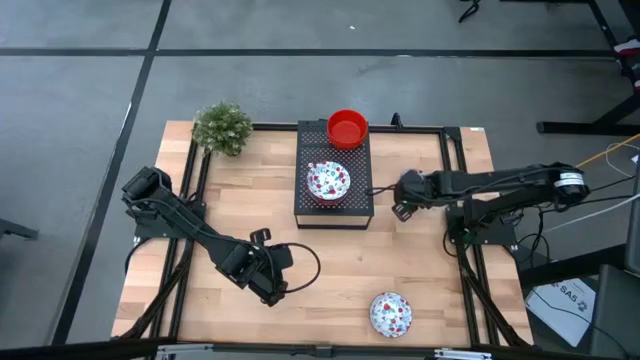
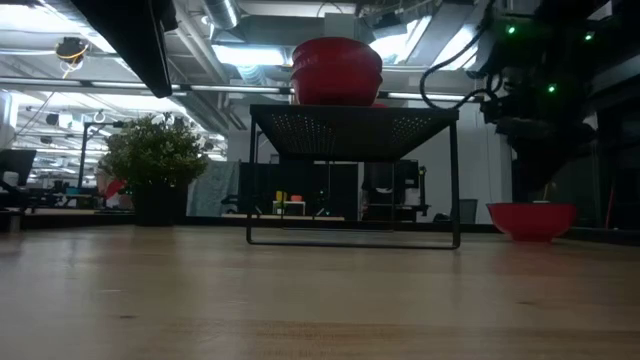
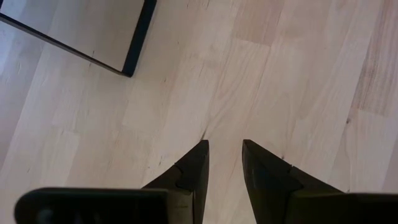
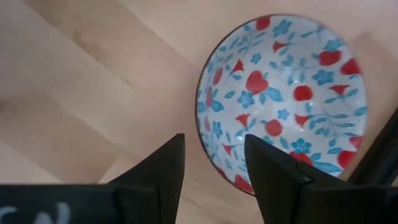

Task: Pick & Place Mini bowls
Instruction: Stack the top white patterned bowl on top of the other white patterned bowls on the shelf

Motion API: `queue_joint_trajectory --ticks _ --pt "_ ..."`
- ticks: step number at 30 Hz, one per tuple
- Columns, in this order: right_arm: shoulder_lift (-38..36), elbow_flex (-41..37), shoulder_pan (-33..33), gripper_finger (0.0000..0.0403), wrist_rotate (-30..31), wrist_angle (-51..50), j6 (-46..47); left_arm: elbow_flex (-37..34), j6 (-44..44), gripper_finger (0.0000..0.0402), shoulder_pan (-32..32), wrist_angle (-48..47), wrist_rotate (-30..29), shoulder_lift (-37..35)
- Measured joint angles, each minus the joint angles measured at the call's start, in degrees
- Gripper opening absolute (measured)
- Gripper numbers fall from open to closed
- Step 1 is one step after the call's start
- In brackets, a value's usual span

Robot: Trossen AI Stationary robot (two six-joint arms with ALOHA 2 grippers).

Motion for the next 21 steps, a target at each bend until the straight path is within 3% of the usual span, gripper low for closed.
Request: queue_joint_trajectory --ticks 21 --pt "7.3 0.0 -4.4 0.0166 -2.9 3.9 -4.2 0.0 -0.1 0.009 0.0 0.0 0.0 0.0"
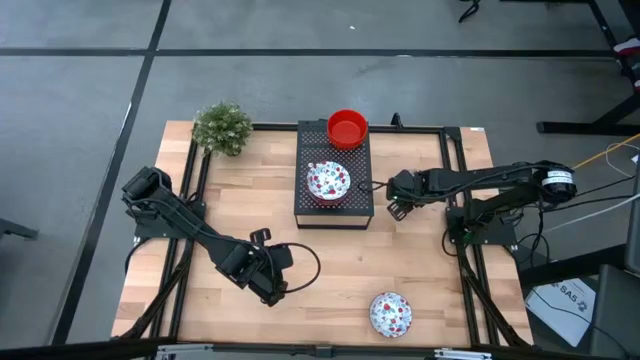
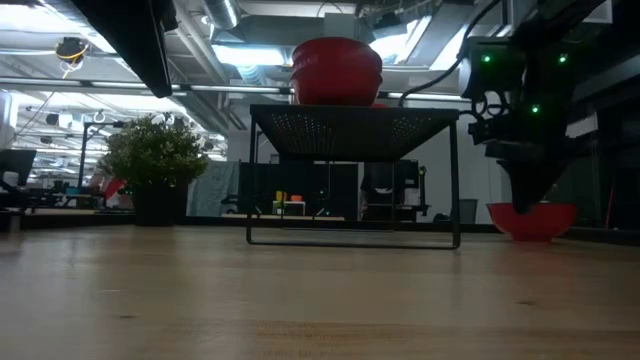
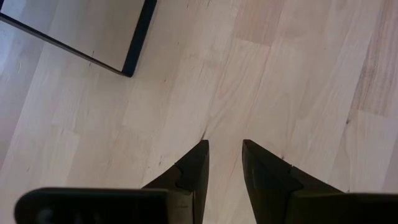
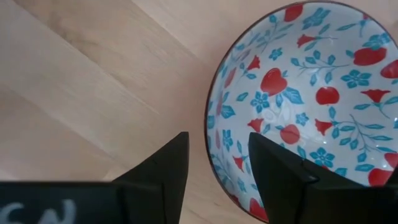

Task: Pick & Place Mini bowls
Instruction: Stack the top white patterned bowl on top of the other white patterned bowls on the shelf

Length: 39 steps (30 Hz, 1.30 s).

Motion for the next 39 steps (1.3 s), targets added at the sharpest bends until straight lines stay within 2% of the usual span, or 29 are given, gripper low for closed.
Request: queue_joint_trajectory --ticks 7,20,27,32,39 --pt "1.5 0.0 0.0 0.0138 0.5 0.3 -0.4 0.0 0.0 0.009 0.0 0.0 0.0 0.0" --pt "2.2 0.2 0.0 0.0015 1.8 -0.3 0.2 0.0 0.0 0.009 0.0 0.0 0.0 0.0" --pt "2.3 0.1 0.0 0.0028 -0.4 0.1 2.8 0.0 0.0 0.009 0.0 0.0 0.0 0.0" --pt "2.2 0.5 0.3 0.0015 -1.2 -0.7 3.0 0.0 0.0 0.009 0.0 0.0 0.0 0.0" --pt "2.4 6.7 2.2 0.001 -4.6 -7.5 3.1 0.0 0.1 0.009 0.0 0.0 -0.2 0.0"
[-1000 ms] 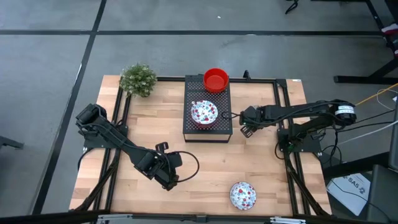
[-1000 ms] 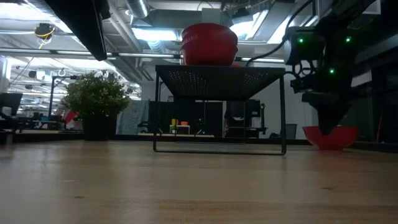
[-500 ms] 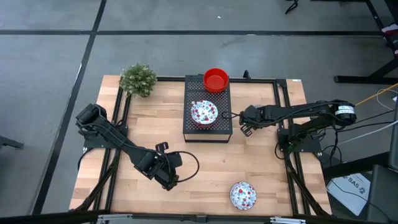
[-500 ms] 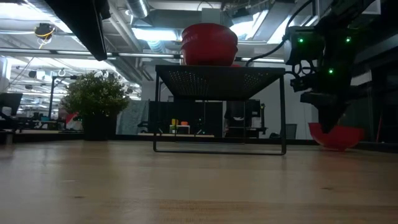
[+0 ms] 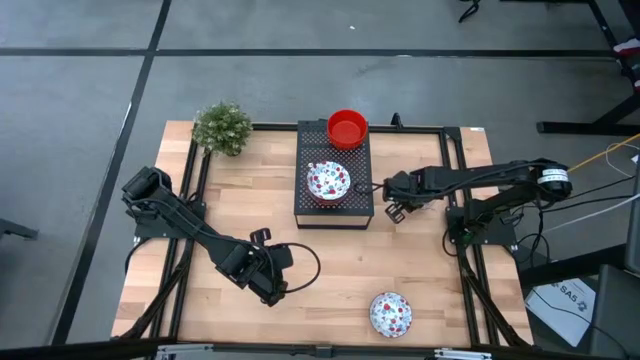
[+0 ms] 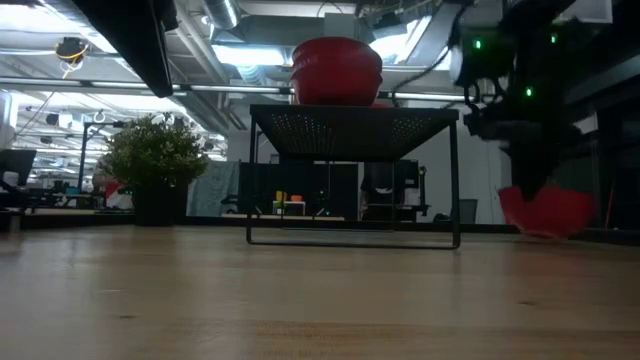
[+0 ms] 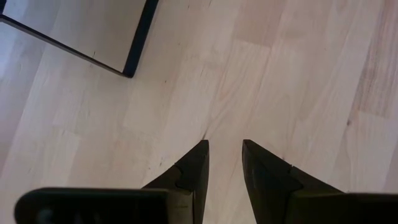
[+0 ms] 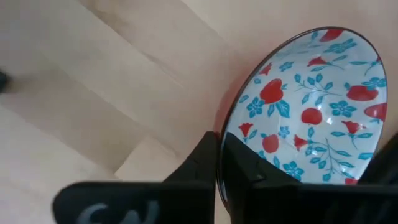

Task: Pick & Place Mini bowls
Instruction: Stack the top white patterned bowl on top of the other white patterned bowls on the shelf

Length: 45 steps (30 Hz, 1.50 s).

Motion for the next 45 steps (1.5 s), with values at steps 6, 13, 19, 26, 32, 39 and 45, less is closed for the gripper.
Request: queue_joint_trajectory --ticks 6,13,19,26,32,39,45 --pt "0.0 6.7 1.3 0.001 3.7 -6.0 -0.9 0.0 0.1 0.009 0.0 0.0 -0.3 0.0" --pt "-0.2 14.7 1.3 0.001 6.9 -13.6 -1.2 0.0 0.0 0.009 0.0 0.0 -0.3 0.0" --pt "-0.2 21.3 1.3 0.001 10.0 -18.3 -1.5 0.0 0.0 0.009 0.0 0.2 -0.3 0.0" --pt "-0.2 28.0 1.4 0.001 12.0 -20.2 -2.9 0.0 0.0 0.009 0.0 0.6 -0.3 0.0" --pt "-0.2 33.2 4.0 0.001 15.9 -20.8 -4.5 0.0 0.0 0.009 0.0 0.8 -0.3 0.0" --pt "-0.3 39.1 8.1 0.001 21.6 -21.3 -6.7 0.0 0.0 0.009 0.0 1.2 -0.4 0.0" --pt "-0.3 41.8 12.5 0.001 27.2 -17.9 -15.3 0.0 0.0 0.009 0.0 1.2 -0.4 0.0"
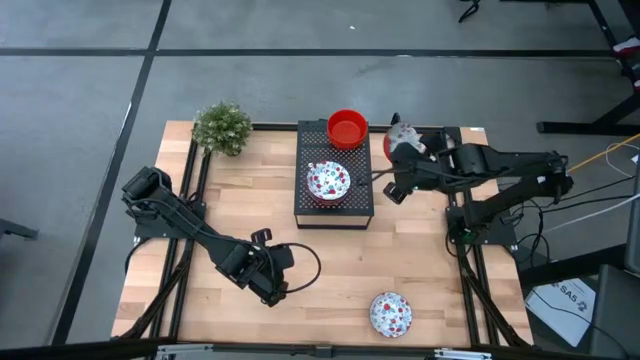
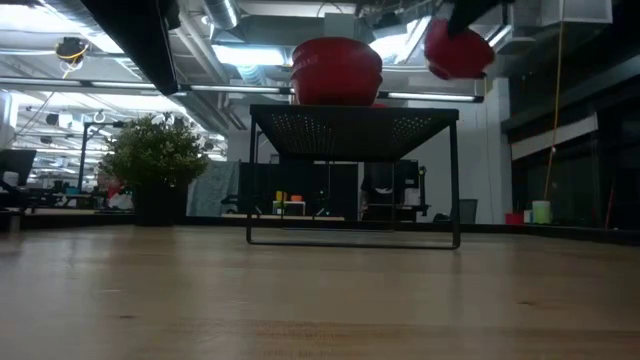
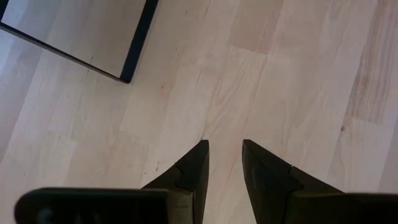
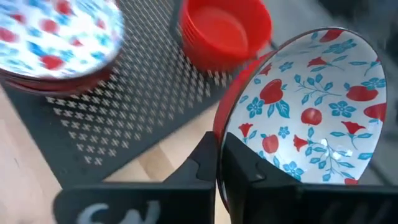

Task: Pick & Place Mini bowls
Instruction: Stack the top white patterned bowl on top of the other white patterned bowls on the shelf

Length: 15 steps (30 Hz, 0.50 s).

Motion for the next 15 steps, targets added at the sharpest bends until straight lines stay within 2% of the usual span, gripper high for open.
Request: queue_joint_trajectory --ticks 7,15 --pt "0.0 0.3 3.5 0.001 3.4 11.9 -12.2 0.0 0.0 0.009 0.0 0.2 0.0 0.0" --pt "0.4 0.4 5.2 0.001 3.7 22.1 -21.6 0.0 0.0 0.009 0.0 0.2 0.0 0.0"
